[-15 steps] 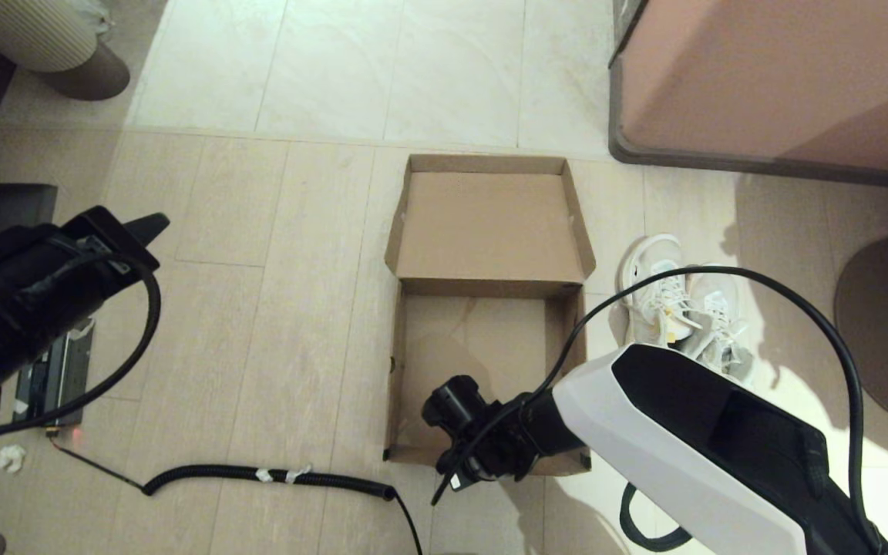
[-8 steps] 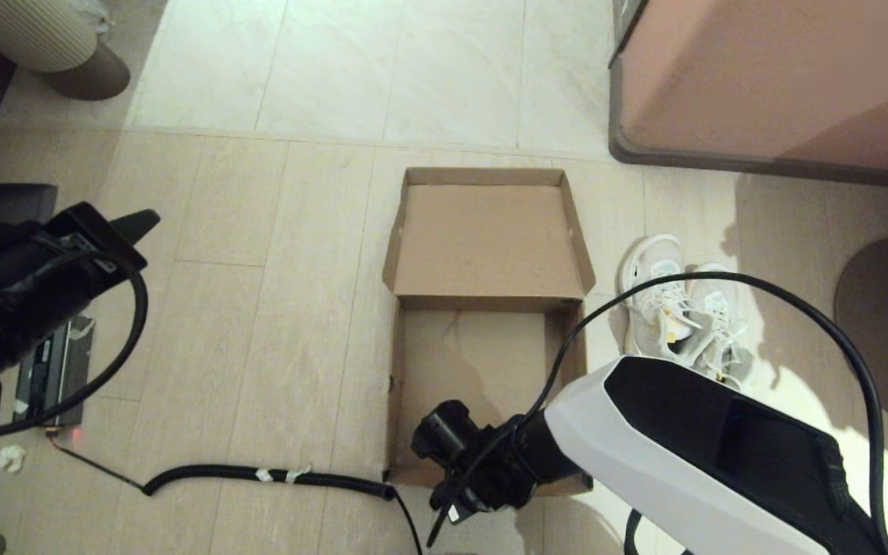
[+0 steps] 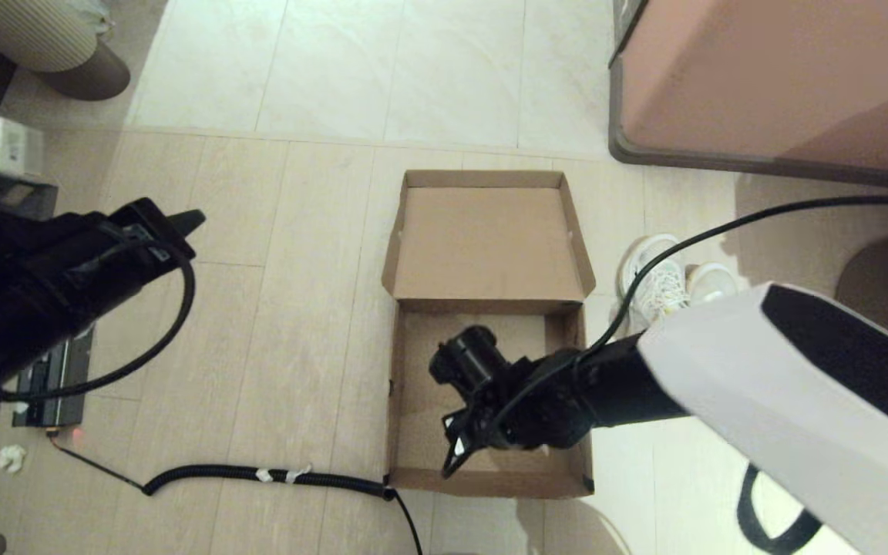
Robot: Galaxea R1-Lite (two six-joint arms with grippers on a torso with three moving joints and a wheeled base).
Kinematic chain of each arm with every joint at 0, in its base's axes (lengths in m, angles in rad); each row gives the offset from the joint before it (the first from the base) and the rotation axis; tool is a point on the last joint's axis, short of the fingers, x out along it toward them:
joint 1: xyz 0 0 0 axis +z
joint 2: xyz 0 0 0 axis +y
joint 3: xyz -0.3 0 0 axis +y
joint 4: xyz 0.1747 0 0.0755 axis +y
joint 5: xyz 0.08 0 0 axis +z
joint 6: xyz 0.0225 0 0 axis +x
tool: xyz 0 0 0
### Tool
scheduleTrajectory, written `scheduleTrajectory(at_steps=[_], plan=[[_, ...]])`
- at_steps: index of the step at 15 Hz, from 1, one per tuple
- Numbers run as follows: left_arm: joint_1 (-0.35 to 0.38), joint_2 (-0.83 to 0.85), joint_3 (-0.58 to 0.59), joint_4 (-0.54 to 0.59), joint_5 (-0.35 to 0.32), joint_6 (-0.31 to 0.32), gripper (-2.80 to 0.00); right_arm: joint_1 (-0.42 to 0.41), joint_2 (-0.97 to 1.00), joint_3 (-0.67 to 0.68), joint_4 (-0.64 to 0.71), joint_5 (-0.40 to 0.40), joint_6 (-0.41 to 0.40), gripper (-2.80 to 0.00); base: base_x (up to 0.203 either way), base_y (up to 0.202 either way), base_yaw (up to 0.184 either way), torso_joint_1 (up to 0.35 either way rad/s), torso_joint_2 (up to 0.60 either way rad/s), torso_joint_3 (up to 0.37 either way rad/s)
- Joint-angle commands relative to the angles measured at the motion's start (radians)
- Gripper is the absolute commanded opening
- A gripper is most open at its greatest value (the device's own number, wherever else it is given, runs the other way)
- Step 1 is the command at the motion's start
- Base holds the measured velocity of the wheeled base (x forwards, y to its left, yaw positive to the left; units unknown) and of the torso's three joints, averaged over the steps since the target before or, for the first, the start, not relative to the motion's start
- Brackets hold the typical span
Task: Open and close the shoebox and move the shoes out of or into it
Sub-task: Put the shoes into the shoe box
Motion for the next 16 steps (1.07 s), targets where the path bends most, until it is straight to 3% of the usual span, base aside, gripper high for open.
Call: scheduleTrajectory(at_steps=[1, 3, 7, 10, 13, 15, 16], plan=[[-0.008, 0.180, -0.053, -0.009, -0.029, -0.004, -2.80, -0.092, -0.154, -0.009, 0.000, 0.006, 0.001, -2.80, 0.000, 0.000, 0.000, 0.000, 0.00, 0.000], [-0.015, 0.372, -0.172, -0.040, -0.069, -0.006, -2.80, -0.231, -0.233, -0.047, 0.000, 0.061, -0.003, -2.80, 0.000, 0.000, 0.000, 0.000, 0.00, 0.000], [-0.020, 0.727, -0.547, -0.101, -0.139, -0.012, -2.80, -0.523, -0.240, -0.144, -0.027, 0.269, 0.002, -2.80, 0.000, 0.000, 0.000, 0.000, 0.00, 0.000], [-0.021, 0.893, -0.791, -0.177, -0.238, -0.064, -2.80, -0.695, -0.135, -0.176, -0.261, 0.421, 0.005, -2.80, 0.000, 0.000, 0.000, 0.000, 0.00, 0.000], [-0.025, 1.034, -1.036, -0.140, -0.282, -0.090, -2.80, -0.747, 0.043, -0.270, -0.387, 0.476, 0.025, -2.80, 0.000, 0.000, 0.000, 0.000, 0.00, 0.000], [-0.028, 1.121, -1.154, -0.099, -0.297, -0.097, -2.80, -0.756, 0.191, -0.367, -0.536, 0.486, 0.093, -2.80, 0.000, 0.000, 0.000, 0.000, 0.00, 0.000], [-0.029, 1.142, -1.159, -0.085, -0.312, -0.101, -2.80, -0.757, 0.238, -0.405, -0.601, 0.505, 0.172, -2.80, 0.000, 0.000, 0.000, 0.000, 0.00, 0.000]])
